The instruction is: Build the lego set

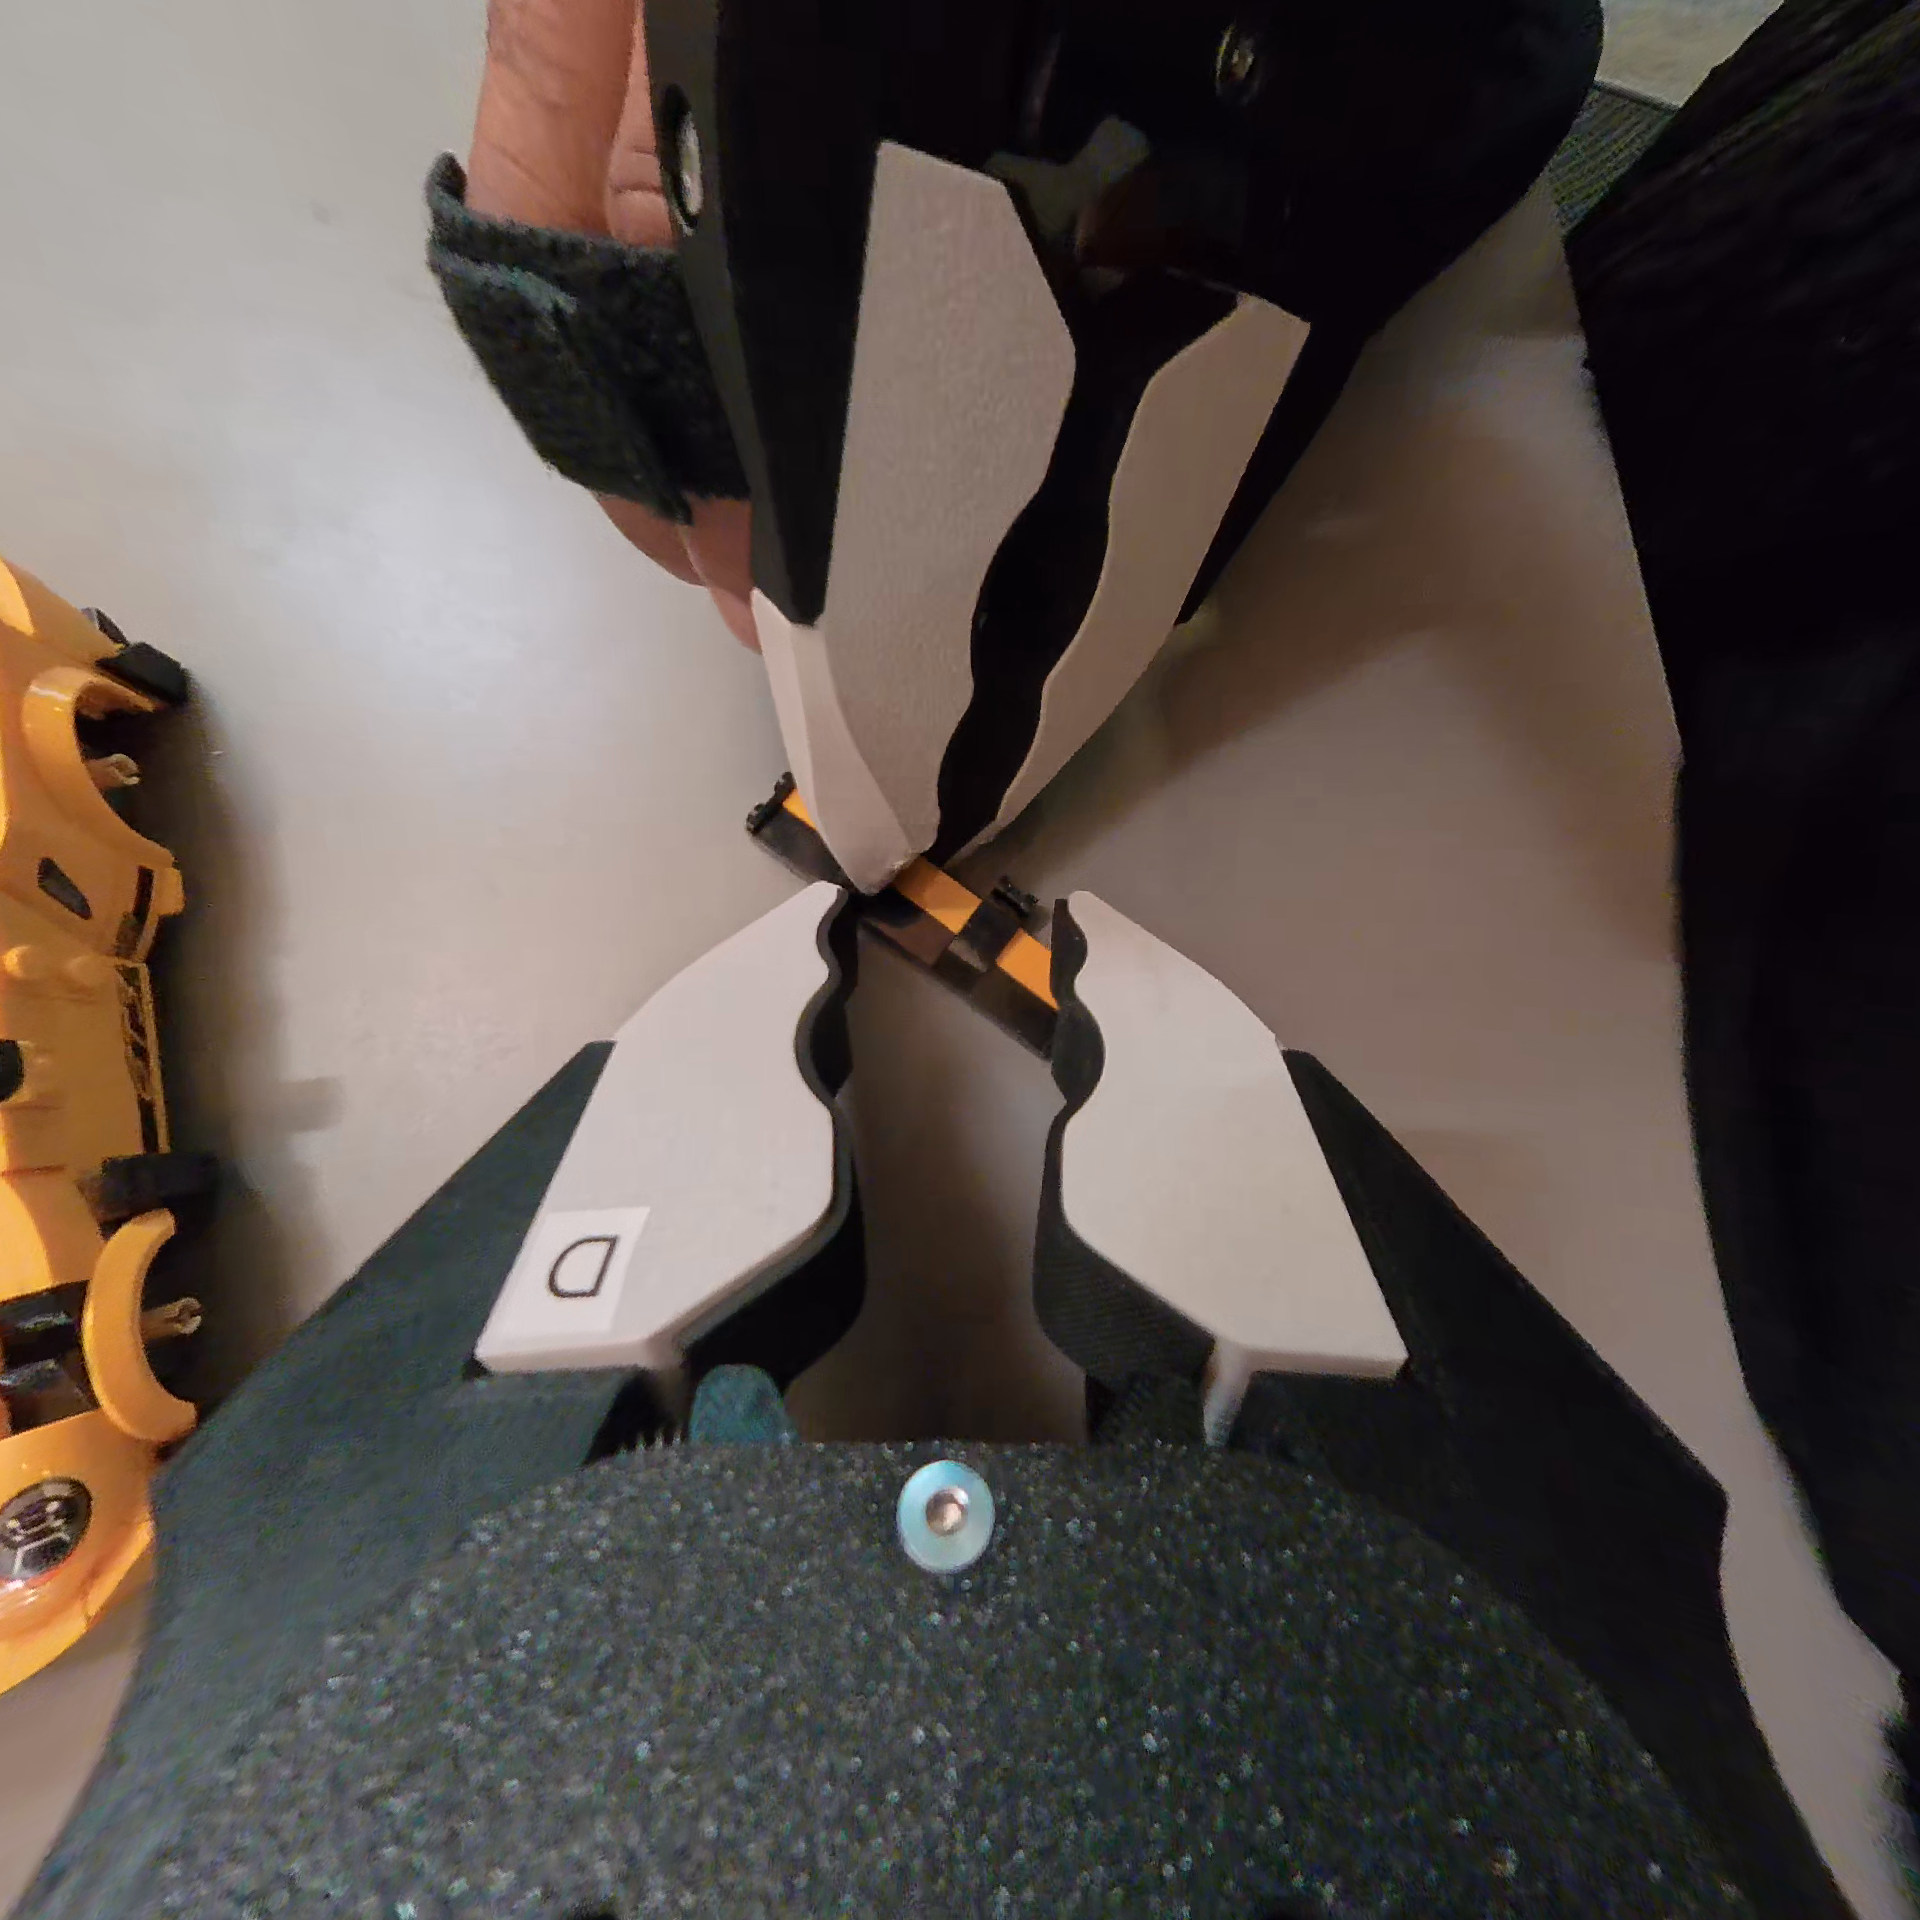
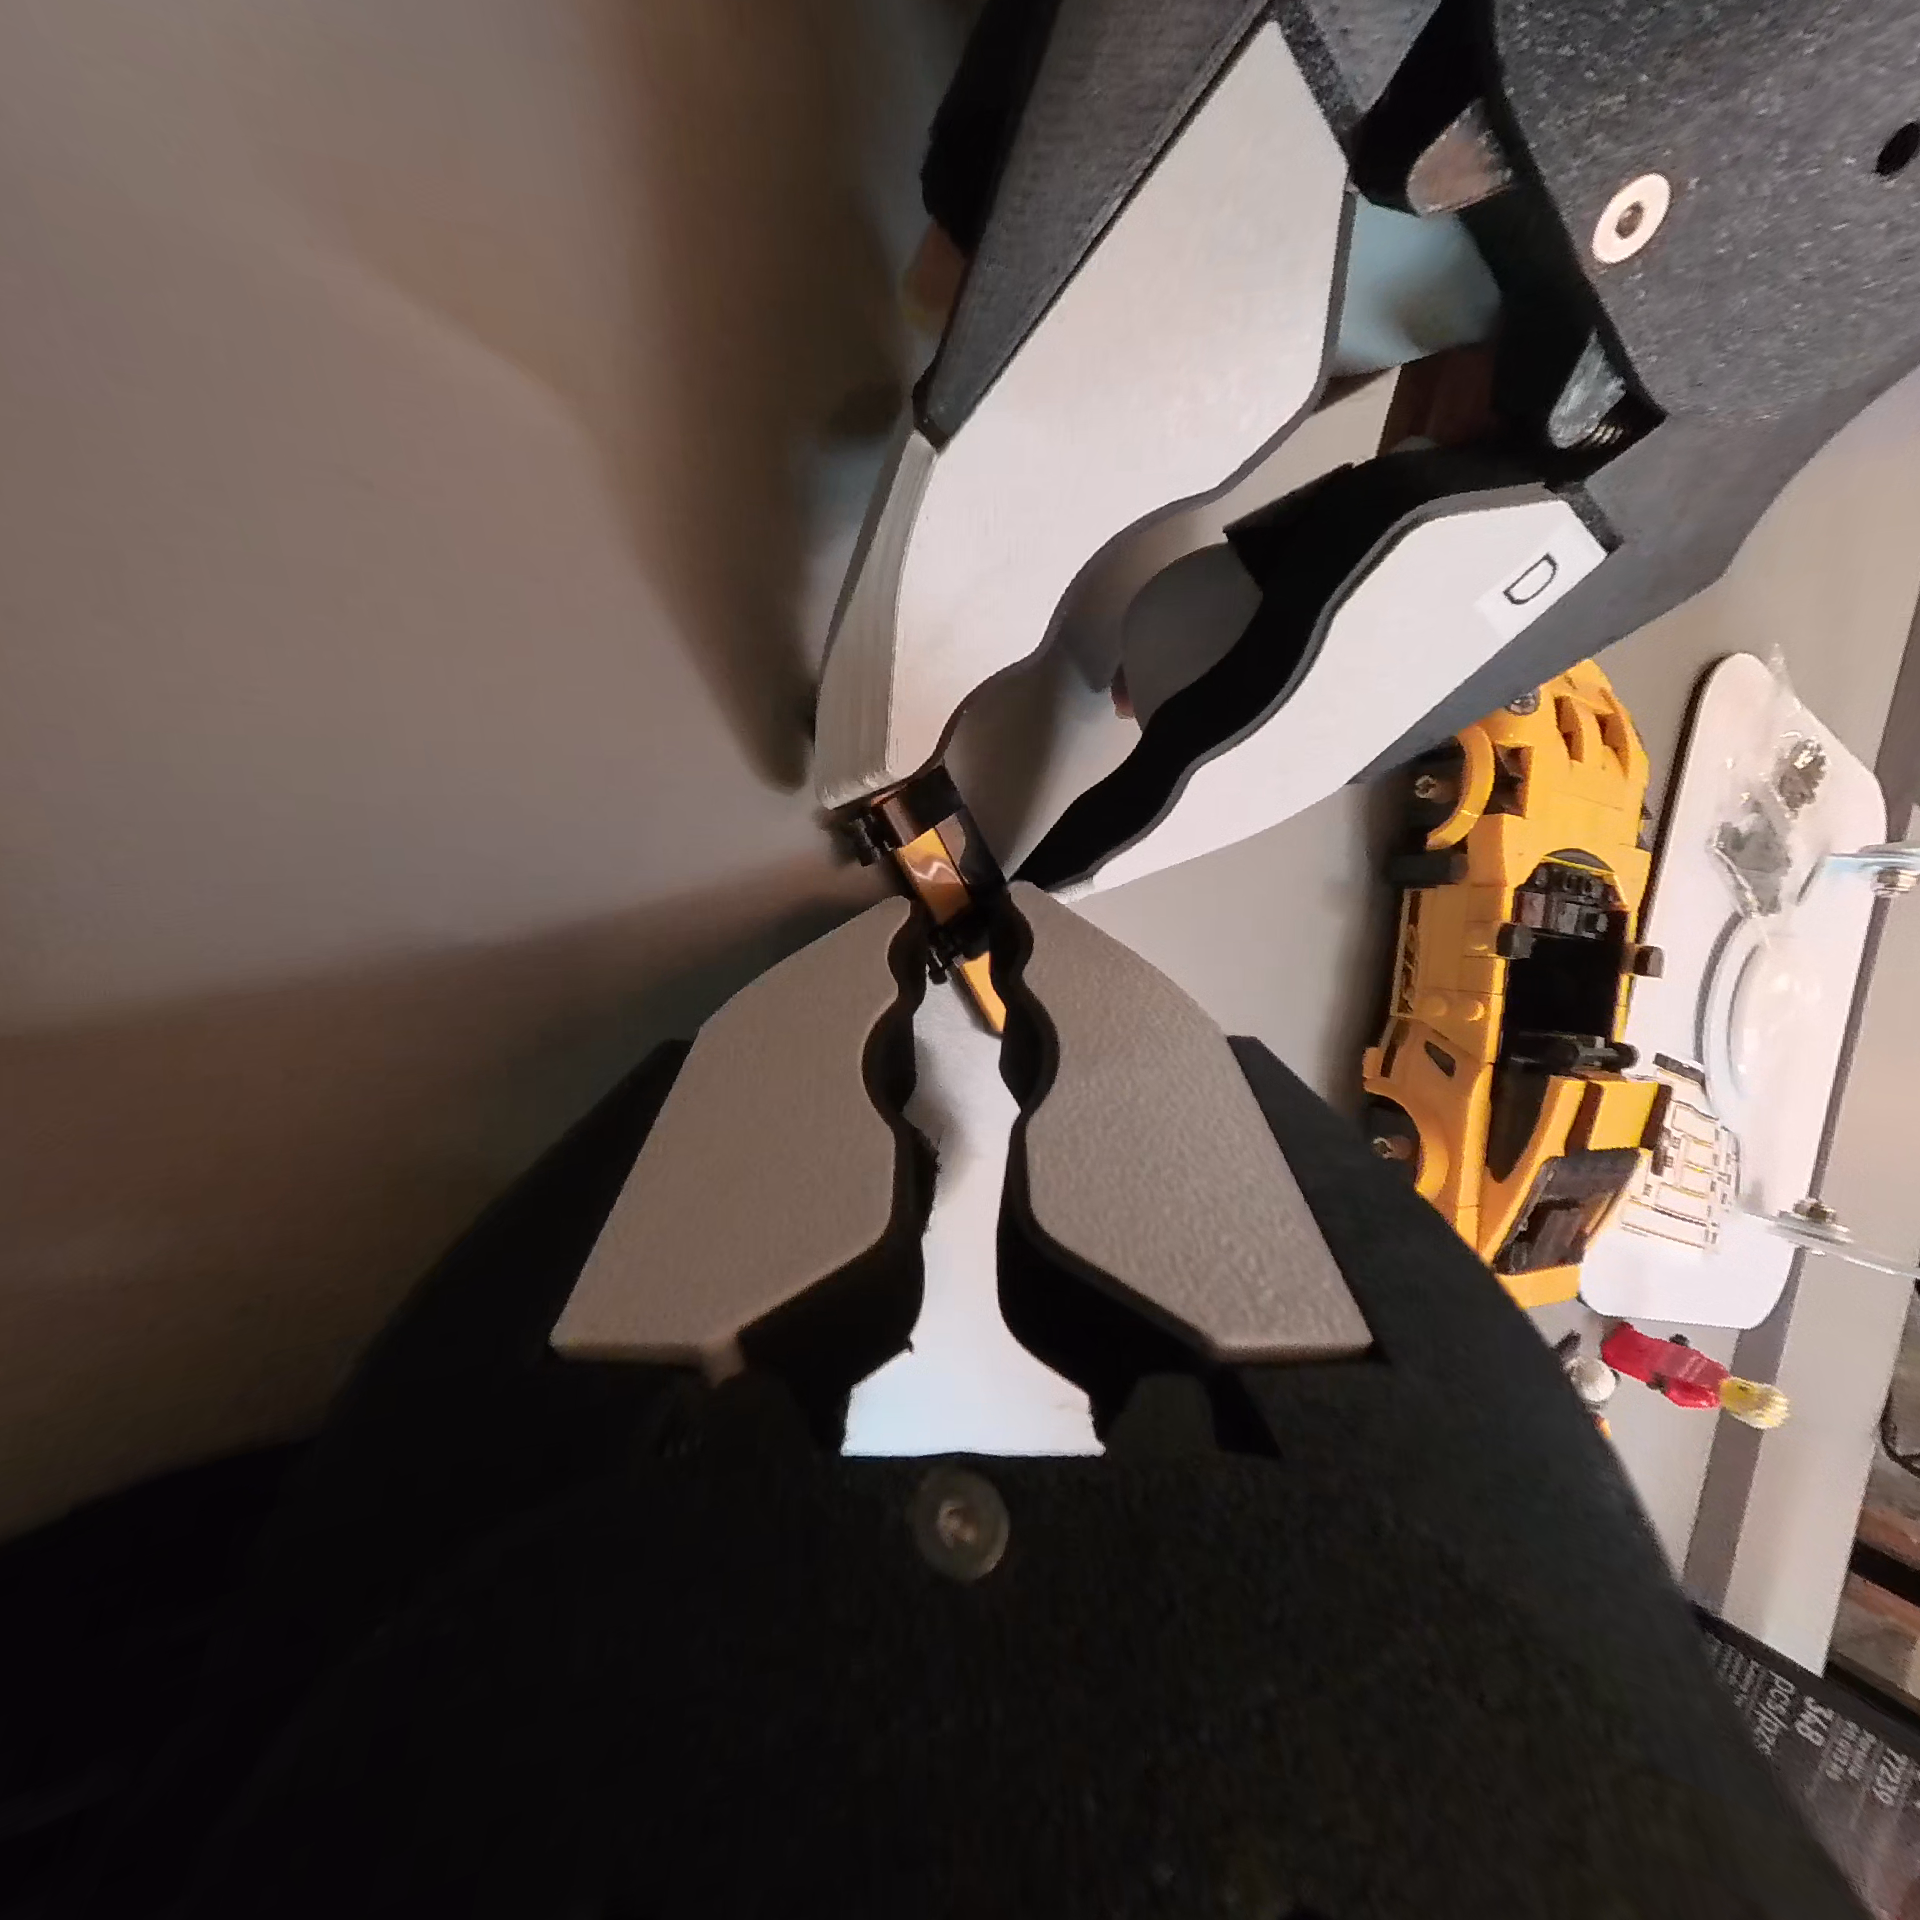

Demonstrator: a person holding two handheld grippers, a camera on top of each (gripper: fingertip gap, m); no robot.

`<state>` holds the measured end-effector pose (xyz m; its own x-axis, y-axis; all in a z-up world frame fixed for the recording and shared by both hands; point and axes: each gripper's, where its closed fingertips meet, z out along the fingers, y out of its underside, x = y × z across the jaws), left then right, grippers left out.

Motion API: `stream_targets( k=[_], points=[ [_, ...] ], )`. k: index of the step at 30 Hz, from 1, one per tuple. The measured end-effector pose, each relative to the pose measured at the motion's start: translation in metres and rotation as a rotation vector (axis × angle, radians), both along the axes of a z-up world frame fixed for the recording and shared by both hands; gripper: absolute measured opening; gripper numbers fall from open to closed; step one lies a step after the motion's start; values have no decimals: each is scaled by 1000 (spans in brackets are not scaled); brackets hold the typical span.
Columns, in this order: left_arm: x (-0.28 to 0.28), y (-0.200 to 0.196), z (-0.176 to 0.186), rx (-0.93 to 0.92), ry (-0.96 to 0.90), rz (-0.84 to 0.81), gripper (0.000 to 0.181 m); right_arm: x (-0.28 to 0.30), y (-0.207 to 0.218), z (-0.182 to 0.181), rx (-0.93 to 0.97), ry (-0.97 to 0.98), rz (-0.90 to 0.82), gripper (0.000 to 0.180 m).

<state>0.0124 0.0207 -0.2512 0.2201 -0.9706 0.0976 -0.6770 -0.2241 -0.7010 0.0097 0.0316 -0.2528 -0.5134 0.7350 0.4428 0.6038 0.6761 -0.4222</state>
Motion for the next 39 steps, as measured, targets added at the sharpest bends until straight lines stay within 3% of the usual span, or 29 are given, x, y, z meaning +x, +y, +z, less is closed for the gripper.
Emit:
stream_targets(
  k=[6,9,16,23,27,30,34,39],
  points=[
    [-3,1,-1,14,10,-6,45,-3,-3,2,-83,52,-86,11],
    [-13,1,-1,38,27,24,52,-2,-5,11,-164,120,-147,24],
    [-22,-5,-4,66,120,92,45,11,12,9,-247,104,-191,37],
    [-22,-8,-5,114,117,-9,23,8,18,-2,-366,-79,-48,32],
    [-26,-6,-5,98,62,-41,27,7,13,-3,-424,-150,-27,17],
    [-27,-6,-4,95,38,-39,36,6,12,-3,-475,-138,-71,16],
    [-24,-2,6,224,-15,-67,38,8,6,12,-757,-82,-164,16],
    [-19,13,49,472,-160,-7,27,15,8,43,-1170,2,-215,16]
  ],
)
